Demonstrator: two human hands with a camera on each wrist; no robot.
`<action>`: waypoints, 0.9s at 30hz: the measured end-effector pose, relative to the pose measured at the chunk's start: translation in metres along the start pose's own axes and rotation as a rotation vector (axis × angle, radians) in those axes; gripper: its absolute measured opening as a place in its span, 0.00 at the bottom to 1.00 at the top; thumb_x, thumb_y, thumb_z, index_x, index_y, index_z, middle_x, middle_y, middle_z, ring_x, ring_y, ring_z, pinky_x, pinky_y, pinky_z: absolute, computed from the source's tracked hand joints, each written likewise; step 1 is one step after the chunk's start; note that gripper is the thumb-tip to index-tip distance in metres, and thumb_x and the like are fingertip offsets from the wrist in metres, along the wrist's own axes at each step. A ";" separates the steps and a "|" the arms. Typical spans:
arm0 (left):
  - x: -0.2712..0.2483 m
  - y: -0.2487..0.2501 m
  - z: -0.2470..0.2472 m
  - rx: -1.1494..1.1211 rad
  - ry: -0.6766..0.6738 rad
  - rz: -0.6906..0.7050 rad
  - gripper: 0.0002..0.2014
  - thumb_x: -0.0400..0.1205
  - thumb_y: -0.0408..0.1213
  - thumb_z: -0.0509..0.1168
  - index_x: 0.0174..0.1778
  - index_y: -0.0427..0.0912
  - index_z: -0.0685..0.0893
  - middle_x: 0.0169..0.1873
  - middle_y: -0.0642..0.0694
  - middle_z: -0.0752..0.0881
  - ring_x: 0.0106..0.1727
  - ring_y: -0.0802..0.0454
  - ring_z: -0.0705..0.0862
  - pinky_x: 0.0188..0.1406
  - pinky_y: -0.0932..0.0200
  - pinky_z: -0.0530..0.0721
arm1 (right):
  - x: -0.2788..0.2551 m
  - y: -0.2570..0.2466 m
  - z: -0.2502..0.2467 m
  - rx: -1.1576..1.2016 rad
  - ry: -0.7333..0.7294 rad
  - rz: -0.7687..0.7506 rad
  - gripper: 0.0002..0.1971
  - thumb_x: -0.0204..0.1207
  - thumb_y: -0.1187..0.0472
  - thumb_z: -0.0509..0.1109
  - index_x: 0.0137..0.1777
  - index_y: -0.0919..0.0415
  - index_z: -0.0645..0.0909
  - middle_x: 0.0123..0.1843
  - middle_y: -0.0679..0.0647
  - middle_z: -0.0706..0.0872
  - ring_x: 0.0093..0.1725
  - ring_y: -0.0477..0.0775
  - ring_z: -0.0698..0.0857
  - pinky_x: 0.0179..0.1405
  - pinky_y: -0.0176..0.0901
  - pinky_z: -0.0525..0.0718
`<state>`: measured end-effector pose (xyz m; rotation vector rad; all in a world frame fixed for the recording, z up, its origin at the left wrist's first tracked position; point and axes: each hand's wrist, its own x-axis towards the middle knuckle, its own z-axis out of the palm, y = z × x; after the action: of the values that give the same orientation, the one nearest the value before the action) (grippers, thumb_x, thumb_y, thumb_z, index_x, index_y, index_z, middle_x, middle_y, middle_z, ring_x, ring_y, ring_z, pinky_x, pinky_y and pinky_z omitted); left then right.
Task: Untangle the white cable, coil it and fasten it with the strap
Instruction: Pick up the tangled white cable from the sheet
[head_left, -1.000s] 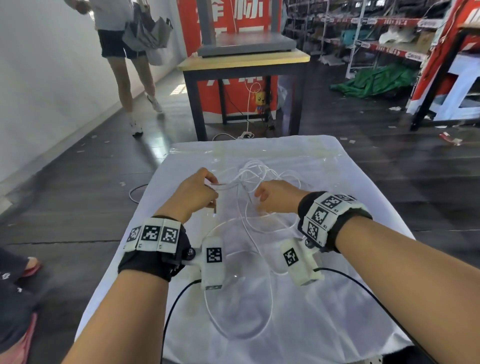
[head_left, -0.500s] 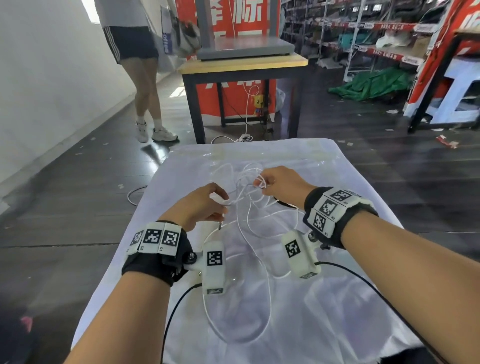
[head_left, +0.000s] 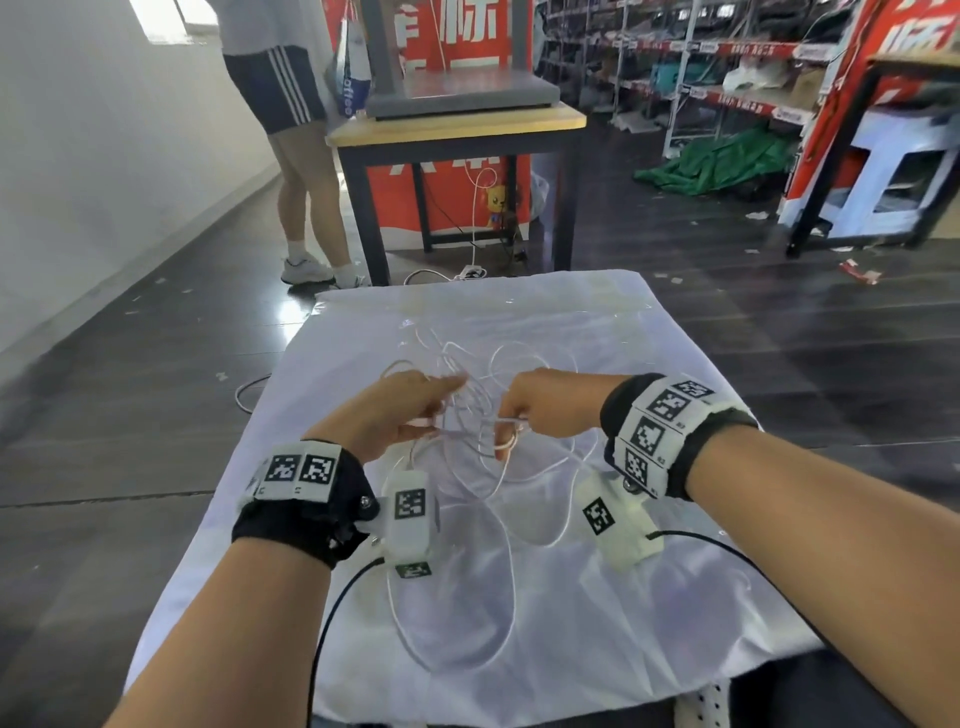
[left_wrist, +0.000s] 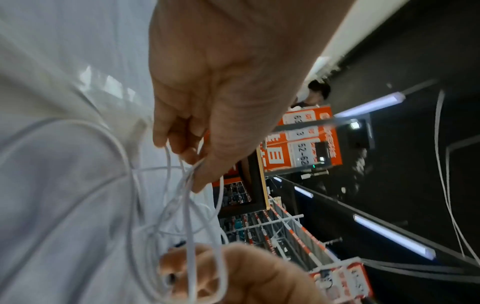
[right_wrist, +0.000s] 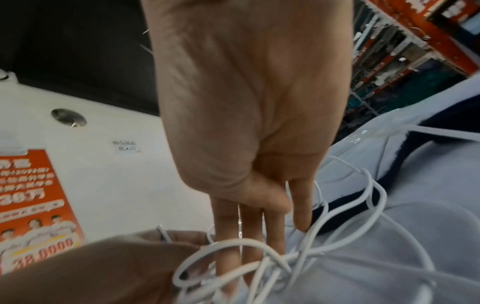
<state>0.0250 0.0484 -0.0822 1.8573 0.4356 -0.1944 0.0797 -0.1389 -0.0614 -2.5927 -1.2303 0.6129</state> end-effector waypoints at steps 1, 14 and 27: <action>0.002 -0.001 0.003 0.145 0.030 0.056 0.07 0.79 0.44 0.71 0.41 0.44 0.85 0.35 0.48 0.83 0.41 0.51 0.79 0.47 0.57 0.81 | -0.002 -0.001 -0.002 0.026 -0.020 0.010 0.25 0.77 0.76 0.55 0.58 0.55 0.88 0.61 0.51 0.87 0.55 0.50 0.83 0.58 0.40 0.79; -0.002 0.001 0.005 0.369 -0.019 0.275 0.12 0.76 0.25 0.67 0.42 0.49 0.87 0.40 0.50 0.86 0.40 0.55 0.82 0.40 0.62 0.79 | 0.044 -0.001 -0.015 0.477 0.260 0.175 0.30 0.85 0.59 0.59 0.83 0.51 0.52 0.77 0.65 0.70 0.71 0.63 0.76 0.69 0.50 0.73; -0.005 0.020 -0.007 -0.111 0.208 0.449 0.10 0.78 0.22 0.67 0.47 0.42 0.83 0.46 0.38 0.88 0.47 0.45 0.89 0.52 0.53 0.85 | 0.040 0.006 -0.022 0.449 0.627 0.101 0.13 0.77 0.66 0.70 0.60 0.59 0.80 0.36 0.48 0.79 0.37 0.47 0.78 0.33 0.27 0.73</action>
<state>0.0278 0.0490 -0.0610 1.8218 0.1565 0.3232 0.1159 -0.1118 -0.0549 -2.2073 -0.6700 0.0508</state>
